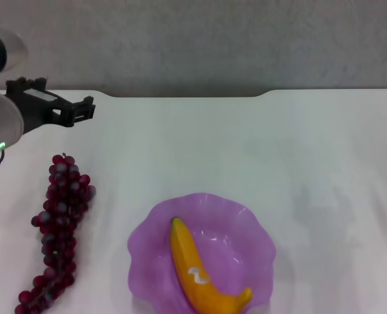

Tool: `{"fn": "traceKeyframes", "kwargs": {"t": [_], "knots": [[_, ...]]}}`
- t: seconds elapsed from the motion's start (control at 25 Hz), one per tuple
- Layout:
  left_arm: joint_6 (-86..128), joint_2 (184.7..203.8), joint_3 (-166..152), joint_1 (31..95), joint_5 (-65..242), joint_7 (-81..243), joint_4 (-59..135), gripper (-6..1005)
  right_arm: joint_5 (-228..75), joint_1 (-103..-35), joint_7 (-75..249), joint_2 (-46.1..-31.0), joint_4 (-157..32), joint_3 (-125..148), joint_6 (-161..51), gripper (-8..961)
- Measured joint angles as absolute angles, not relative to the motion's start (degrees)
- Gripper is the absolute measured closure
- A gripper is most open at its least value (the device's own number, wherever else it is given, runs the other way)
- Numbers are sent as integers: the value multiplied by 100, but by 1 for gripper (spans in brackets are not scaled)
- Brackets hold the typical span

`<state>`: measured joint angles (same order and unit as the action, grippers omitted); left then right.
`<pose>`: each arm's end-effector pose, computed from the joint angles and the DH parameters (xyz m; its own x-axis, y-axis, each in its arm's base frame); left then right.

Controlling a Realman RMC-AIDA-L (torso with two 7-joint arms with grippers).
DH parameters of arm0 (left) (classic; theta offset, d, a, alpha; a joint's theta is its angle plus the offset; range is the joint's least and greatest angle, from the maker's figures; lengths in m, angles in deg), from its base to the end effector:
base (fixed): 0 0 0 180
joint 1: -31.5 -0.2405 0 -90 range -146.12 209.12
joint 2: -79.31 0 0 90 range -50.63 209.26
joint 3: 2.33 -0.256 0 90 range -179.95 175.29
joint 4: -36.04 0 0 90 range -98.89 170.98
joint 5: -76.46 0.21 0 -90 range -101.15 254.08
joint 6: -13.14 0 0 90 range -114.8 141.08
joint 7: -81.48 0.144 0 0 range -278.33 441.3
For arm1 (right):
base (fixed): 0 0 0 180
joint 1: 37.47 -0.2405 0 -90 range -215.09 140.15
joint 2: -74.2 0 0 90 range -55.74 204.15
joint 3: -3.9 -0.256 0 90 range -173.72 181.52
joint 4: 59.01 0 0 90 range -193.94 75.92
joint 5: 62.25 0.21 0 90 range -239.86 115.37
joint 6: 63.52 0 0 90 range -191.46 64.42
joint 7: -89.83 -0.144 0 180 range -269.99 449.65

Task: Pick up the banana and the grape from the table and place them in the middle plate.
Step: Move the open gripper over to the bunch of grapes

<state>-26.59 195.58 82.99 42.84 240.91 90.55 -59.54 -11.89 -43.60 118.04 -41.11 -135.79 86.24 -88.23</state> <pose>-0.1891 0.3691 0.0559 0.8376 0.3984 0.3738 0.5040 -0.2995 -0.8101 0.2977 0.3601 0.0791 0.5800 -0.4523 -0.6775 -0.7786 -0.0634 -0.6243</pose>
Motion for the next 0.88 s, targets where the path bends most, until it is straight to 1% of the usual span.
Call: {"fn": "traceKeyframes", "kwargs": {"t": [0.2,0.52,0.88], "knots": [[-2996,19559,8511,4531,24091,8900,-5709,109,-1188,-4396,11804,-4111,-13573,8668,-8850,346],[-3126,19562,8861,5189,24091,8726,-4580,109,-1189,-4476,11804,-4102,-13489,8707,-8878,347],[-3204,19551,9028,5635,24090,8606,-3689,108,-1189,-4596,11804,-4092,-13349,8713,-8939,346]]}}
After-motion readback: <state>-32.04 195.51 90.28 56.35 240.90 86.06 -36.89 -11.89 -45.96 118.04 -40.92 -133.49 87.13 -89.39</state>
